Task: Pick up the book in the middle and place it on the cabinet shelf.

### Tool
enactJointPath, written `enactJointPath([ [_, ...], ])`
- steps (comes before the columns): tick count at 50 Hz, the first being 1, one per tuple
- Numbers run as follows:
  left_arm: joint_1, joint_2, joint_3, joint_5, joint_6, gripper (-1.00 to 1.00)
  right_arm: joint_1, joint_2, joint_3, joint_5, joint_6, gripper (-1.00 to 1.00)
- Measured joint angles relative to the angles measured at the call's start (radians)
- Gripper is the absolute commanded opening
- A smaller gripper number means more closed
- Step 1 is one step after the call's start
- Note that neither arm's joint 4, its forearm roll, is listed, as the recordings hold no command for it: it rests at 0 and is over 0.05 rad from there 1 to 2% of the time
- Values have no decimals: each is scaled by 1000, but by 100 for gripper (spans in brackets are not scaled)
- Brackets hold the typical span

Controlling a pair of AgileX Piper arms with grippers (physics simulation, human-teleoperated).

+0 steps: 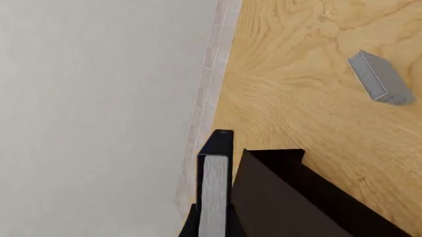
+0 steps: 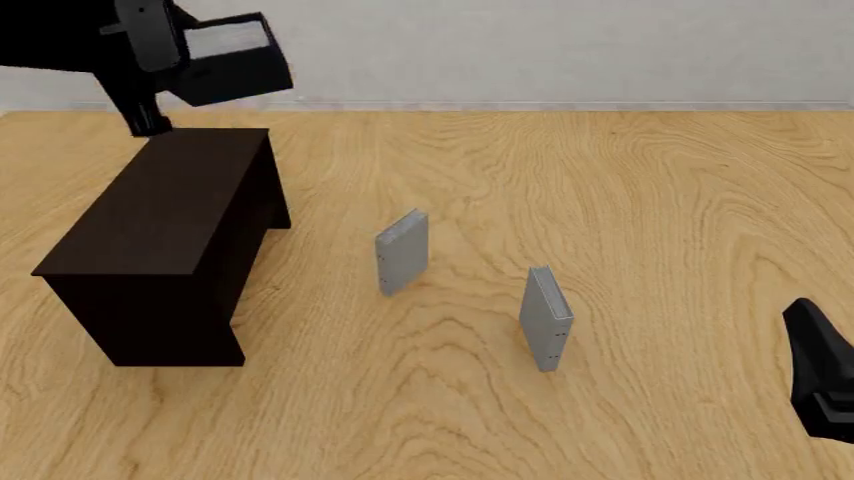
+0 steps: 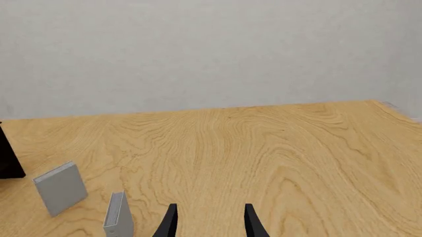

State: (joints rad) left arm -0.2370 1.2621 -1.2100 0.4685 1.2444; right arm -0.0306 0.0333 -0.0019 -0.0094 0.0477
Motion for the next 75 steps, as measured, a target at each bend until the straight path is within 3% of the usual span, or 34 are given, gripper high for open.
enactJointPath([
  [9,95,7,43,-65,50,-100,0,-1,0,1,0,100],
  [29,222,33,136,-142,58,-100,-1,-6,0,3,-2,100],
  [41,236,34,202,-170,60,-100,-1,-8,0,4,-2,100],
  [75,214,15,268,-200,46,-100,-2,-9,0,5,-2,100],
])
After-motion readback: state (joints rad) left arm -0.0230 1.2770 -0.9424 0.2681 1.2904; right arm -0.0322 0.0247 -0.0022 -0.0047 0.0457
